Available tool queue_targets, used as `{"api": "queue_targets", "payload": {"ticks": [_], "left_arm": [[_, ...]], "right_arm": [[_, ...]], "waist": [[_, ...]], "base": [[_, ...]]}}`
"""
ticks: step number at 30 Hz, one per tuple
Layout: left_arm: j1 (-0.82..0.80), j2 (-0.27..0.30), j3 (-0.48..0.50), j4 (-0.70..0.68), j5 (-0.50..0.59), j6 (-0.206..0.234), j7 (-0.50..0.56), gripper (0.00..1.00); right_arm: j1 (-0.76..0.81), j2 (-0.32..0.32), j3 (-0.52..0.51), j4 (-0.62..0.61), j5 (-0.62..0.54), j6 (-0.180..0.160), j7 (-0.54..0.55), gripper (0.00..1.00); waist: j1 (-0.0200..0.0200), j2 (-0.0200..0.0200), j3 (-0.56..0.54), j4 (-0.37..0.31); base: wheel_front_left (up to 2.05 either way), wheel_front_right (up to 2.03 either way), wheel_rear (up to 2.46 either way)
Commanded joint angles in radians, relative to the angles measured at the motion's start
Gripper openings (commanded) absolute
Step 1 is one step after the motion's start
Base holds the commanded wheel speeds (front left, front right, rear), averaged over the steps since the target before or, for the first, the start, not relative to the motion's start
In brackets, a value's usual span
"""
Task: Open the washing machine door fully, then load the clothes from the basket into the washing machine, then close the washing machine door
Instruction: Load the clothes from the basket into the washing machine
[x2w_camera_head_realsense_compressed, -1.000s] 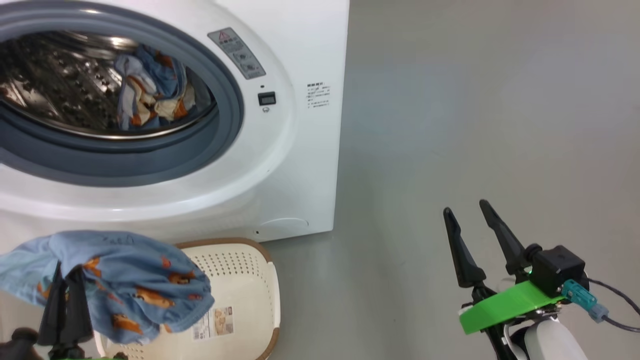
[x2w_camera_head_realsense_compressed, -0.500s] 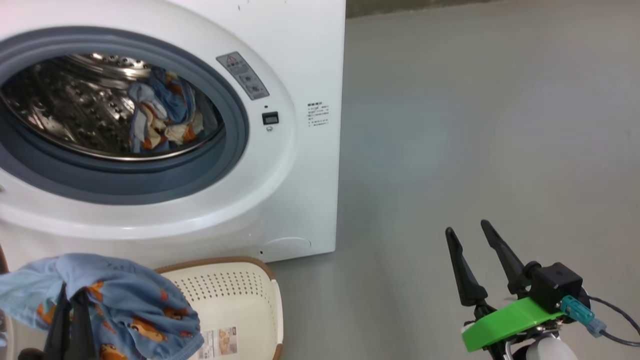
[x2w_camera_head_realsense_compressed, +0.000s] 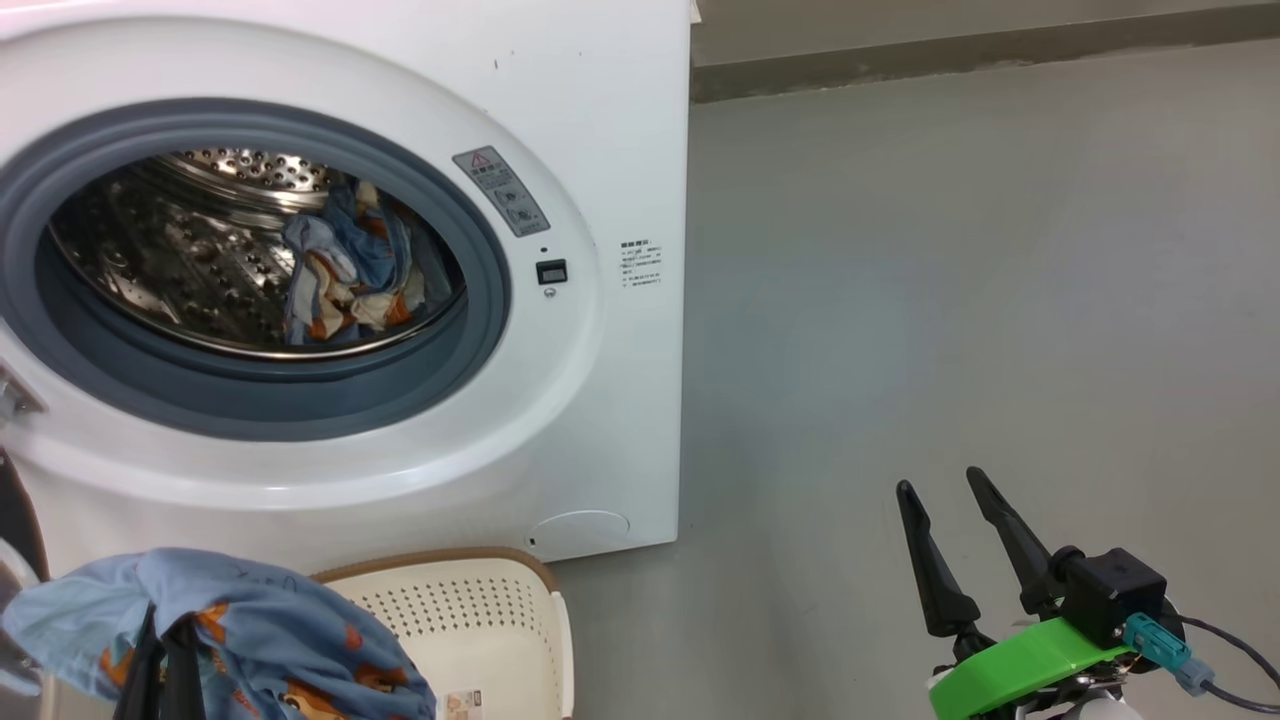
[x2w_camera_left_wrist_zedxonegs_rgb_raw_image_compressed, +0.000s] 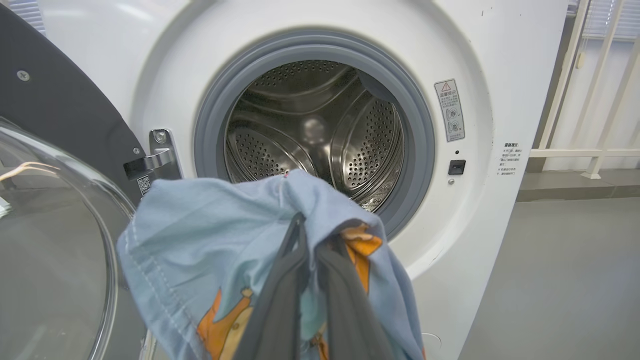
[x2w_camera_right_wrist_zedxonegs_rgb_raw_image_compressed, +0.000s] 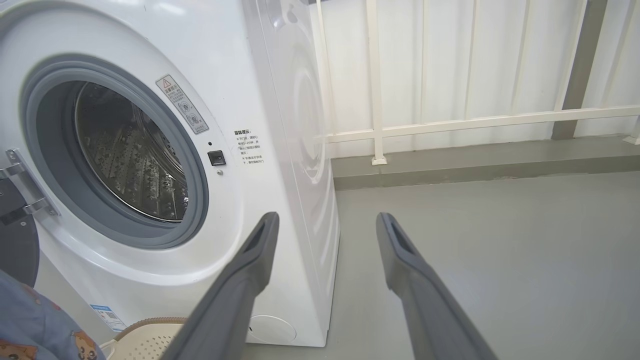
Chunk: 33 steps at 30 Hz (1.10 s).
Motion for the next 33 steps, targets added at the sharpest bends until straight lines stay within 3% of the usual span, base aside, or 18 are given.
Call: {"api": "queue_targets", "payload": {"ticks": [1,16,27,33], "left_arm": [[-0.016,0.008,0.027,-0.036,-0.001,0.005,-0.009,0.00],[-0.056,0.008,0.011,-0.049,-0.018,0.007,-0.009,0.00],[-0.287,0.013,0.024,-0.008,-0.025,-0.010,-0.009,0.00],[-0.450,0.050,0.029,0.050,-0.019,-0.021,-0.009,0.00]], "right_arm": [[-0.009,0.001,0.023,-0.027,-0.010,0.002,-0.005,1.00],[-0.012,0.001,0.016,-0.042,0.007,0.002,-0.005,1.00],[-0.066,0.001,0.022,-0.068,0.018,0.002,-0.005,1.00],[-0.109,0.001,0.034,-0.078,0.031,0.002,-0.005,1.00]], "waist": [[0.0000,0.0000,-0.002,0.001],[0.0000,0.0000,0.072,-0.004],[0.0000,0.0000,0.252,-0.020],[0.0000,0.0000,0.358,-0.038]], "base": [[0.00,0.00,0.00],[0.00,0.00,0.00],[0.00,0.00,0.00],[0.00,0.00,0.00]]}}
